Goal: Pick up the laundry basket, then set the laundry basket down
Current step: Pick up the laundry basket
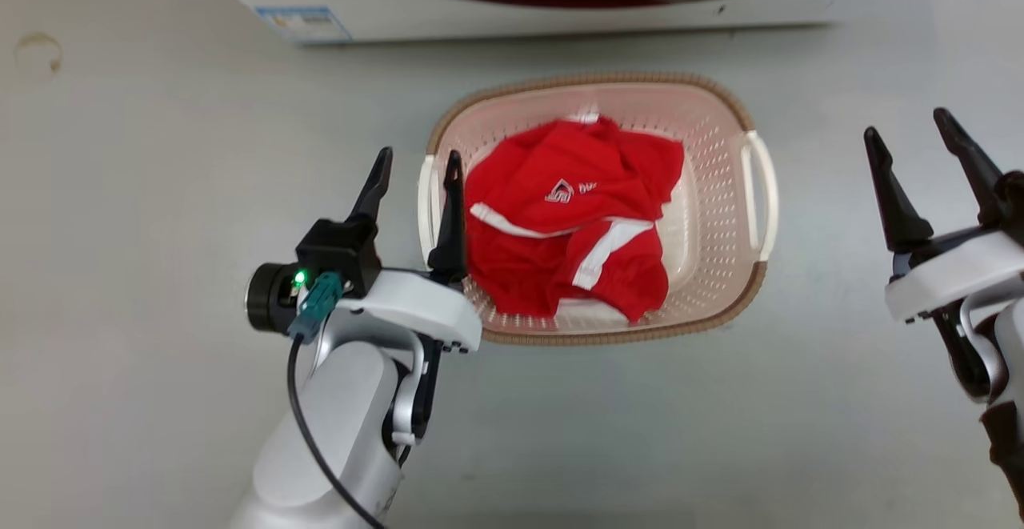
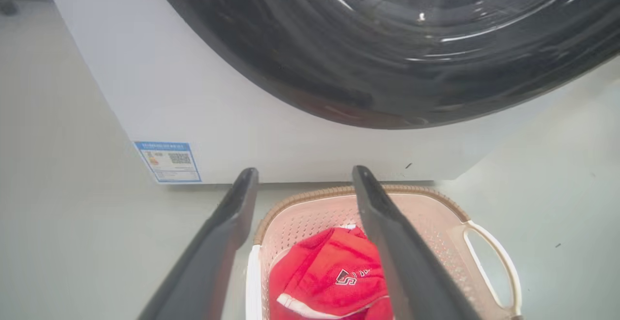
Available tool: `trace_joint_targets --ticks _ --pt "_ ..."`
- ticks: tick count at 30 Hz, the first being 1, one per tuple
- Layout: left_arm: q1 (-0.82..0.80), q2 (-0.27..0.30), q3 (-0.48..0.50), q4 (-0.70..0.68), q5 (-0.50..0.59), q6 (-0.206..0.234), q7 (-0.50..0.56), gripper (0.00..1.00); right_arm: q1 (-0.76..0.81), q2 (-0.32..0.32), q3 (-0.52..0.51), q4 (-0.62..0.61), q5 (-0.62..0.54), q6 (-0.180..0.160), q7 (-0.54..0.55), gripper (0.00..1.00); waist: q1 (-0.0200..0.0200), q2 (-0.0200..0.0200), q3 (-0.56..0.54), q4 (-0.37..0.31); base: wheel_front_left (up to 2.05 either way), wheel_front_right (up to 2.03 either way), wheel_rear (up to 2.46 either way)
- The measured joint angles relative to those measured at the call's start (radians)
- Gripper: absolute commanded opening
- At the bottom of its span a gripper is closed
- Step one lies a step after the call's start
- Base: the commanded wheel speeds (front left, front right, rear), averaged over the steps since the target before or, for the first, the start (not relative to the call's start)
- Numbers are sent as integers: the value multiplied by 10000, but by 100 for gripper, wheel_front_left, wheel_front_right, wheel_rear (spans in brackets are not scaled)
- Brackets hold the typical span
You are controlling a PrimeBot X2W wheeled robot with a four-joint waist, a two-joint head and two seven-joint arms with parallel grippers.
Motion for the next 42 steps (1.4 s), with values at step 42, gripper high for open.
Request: trace_joint_targets --ticks 42 --pt "-3359 -81 -2602 2290 -2755 848 -224 100 -1857 -337 1415 1164 353 0 -2 100 0 0 3668 645 0 0 0"
